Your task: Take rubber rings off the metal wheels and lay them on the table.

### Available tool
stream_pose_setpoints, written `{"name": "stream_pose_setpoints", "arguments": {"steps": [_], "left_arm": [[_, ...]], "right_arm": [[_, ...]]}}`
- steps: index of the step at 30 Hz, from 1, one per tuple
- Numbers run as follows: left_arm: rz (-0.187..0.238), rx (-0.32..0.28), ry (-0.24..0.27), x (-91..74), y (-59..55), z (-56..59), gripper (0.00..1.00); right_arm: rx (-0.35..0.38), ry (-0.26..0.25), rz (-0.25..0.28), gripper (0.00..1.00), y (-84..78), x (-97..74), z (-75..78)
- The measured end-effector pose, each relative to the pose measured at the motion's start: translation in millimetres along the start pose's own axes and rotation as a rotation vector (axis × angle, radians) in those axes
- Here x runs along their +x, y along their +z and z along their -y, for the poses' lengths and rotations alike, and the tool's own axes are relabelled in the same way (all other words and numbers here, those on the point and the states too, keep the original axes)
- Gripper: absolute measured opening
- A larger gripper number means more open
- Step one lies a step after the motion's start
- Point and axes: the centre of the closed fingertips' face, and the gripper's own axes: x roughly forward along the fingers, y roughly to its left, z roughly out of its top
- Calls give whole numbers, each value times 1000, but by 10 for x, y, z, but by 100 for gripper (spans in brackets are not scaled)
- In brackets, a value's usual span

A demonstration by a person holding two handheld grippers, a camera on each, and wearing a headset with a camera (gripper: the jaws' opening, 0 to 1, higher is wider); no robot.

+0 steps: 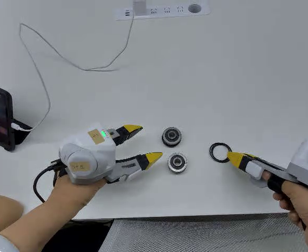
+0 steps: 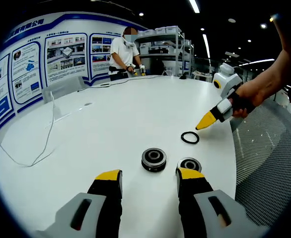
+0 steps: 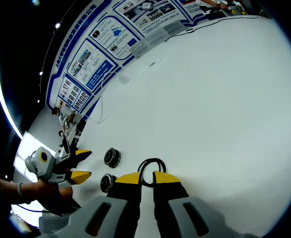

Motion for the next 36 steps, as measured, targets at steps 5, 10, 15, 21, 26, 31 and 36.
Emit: {"name": "stream_pose_setpoints", "arguments": {"steps": [5, 10, 15, 21, 26, 31, 36], "left_arm": [[5, 7, -5, 30, 39, 17, 42], [13, 16, -20, 80, 99, 70, 40], [18, 21, -31, 122, 135, 107, 37], [22, 24, -40, 189, 178, 133, 34], [20, 29, -47, 252, 212, 148, 32], [5, 45, -47, 319, 223, 157, 29], [-20, 52, -44, 373, 201, 151, 25]], "right_arm": [[-8, 33, -3, 10, 25, 96, -127], [-10, 64, -3, 10, 43, 181, -269], [-8, 81, 2, 9, 62, 240, -355], [-15, 103, -1, 9, 71, 325, -458], [-20, 118, -3, 9, 76, 389, -529], [-26, 130, -5, 9, 80, 445, -591], [-39, 137, -11, 9, 76, 501, -640]]}}
